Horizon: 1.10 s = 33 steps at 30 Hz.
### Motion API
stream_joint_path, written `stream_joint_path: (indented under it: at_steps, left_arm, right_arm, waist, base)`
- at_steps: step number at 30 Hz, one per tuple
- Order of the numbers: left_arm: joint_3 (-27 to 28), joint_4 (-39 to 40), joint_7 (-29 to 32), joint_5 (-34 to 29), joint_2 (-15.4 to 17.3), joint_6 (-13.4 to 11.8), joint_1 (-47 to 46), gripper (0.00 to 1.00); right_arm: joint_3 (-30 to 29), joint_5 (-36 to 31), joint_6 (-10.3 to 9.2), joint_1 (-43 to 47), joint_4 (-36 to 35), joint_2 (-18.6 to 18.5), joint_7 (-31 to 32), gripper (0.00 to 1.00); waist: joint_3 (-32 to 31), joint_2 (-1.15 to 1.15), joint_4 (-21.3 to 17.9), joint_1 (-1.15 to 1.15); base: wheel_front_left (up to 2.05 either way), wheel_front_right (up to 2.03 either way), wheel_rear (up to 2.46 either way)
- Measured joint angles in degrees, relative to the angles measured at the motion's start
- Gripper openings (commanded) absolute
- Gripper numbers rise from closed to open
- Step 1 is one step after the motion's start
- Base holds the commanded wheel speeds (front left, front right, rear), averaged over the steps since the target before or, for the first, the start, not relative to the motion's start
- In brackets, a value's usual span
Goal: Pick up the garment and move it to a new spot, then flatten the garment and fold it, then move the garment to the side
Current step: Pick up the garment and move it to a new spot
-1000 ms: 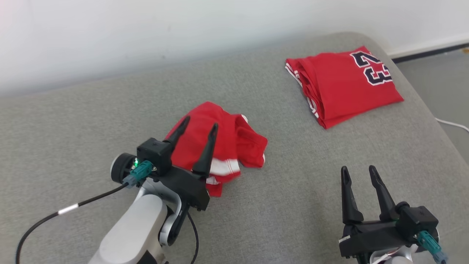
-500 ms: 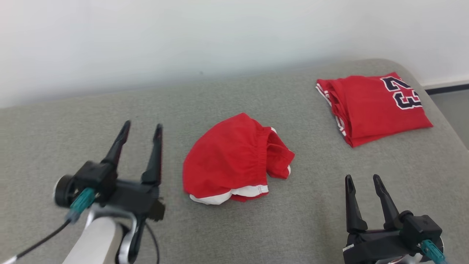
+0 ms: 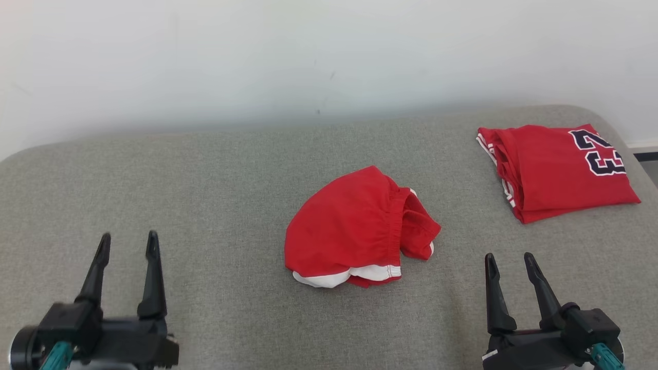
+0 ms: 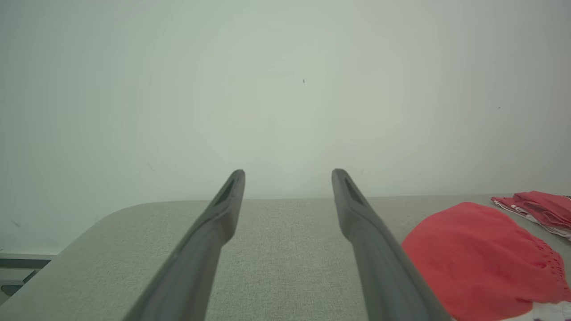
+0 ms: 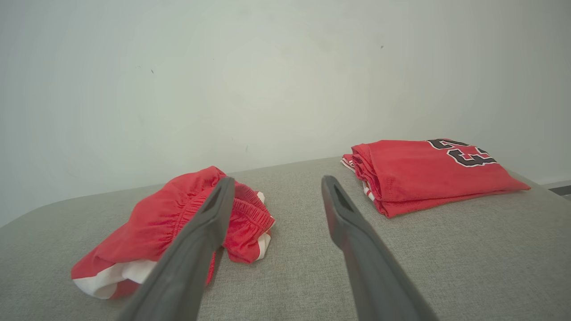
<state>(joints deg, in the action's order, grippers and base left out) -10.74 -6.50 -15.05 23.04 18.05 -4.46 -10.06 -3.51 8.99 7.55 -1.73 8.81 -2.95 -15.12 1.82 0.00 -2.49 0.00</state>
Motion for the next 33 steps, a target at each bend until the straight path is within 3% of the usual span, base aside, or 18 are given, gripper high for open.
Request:
stream_joint_path:
  at_steps: [13, 33]
  left_arm:
    - [9.2, 2.7, 0.0, -5.8, -4.4, 3.3, 12.6, 1.00]
    - [14.7, 0.3, 0.0, -11.0, -10.3, 7.8, 15.5, 1.00]
  right_arm:
    - [0.6, -0.4, 0.00, 1.5, 0.8, 0.0, 0.0, 1.00]
    - [1.5, 0.2, 0.00, 2.3, 3.2, 0.0, 0.0, 1.00]
  waist:
    - [-2.1, 0.00, 0.8, 0.00]
    - [-2.0, 0.00, 2.0, 0.00]
  base:
    - [0.00, 0.00, 0.00]
    - [0.00, 0.00, 0.00]
